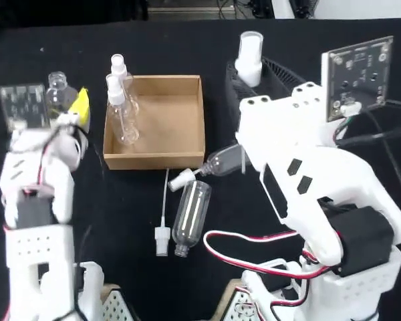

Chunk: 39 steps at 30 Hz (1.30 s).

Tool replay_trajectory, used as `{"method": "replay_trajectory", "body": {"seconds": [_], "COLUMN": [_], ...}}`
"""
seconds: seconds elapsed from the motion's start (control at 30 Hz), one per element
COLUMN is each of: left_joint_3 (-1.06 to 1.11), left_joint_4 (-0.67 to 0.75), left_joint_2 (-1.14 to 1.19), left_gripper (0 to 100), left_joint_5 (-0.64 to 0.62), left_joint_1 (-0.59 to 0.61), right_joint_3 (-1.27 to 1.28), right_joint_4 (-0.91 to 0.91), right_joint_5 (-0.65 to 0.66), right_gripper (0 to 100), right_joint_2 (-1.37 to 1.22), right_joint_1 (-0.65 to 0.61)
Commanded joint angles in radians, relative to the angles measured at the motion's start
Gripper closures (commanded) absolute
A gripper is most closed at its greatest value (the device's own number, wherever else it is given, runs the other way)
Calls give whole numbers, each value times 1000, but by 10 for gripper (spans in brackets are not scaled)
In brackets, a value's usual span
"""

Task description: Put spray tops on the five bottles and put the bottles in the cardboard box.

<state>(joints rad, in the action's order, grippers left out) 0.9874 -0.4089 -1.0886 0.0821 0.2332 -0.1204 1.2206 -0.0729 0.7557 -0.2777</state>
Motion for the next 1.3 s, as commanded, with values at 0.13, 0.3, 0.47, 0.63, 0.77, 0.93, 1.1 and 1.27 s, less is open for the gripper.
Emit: {"method": "replay_trajectory", "body": {"seconds": [0.13,0.3,0.47,0.63,0.77,0.93,1.1,1.27], "left_joint_3": [518,688,682,707,711,711,711,711], "left_joint_4": [466,505,506,508,500,497,497,497], "left_joint_2": [-532,-755,-710,-741,-738,-735,-735,-735], "left_gripper": [970,970,970,970,970,970,970,970], "left_joint_5": [3,3,5,0,2,3,0,0], "left_joint_1": [-12,-113,-220,-325,-394,-400,-400,-400], "right_joint_3": [-48,-45,-51,-45,-35,82,202,236], "right_joint_4": [-60,-72,-78,-184,-170,-255,-404,-450], "right_joint_5": [-6,-6,-8,-14,-15,-15,-15,-15], "right_gripper": [987,987,987,987,987,987,987,987], "right_joint_2": [27,27,27,27,28,33,33,79], "right_joint_1": [-15,-15,-17,-17,-17,-61,-140,-152]}}
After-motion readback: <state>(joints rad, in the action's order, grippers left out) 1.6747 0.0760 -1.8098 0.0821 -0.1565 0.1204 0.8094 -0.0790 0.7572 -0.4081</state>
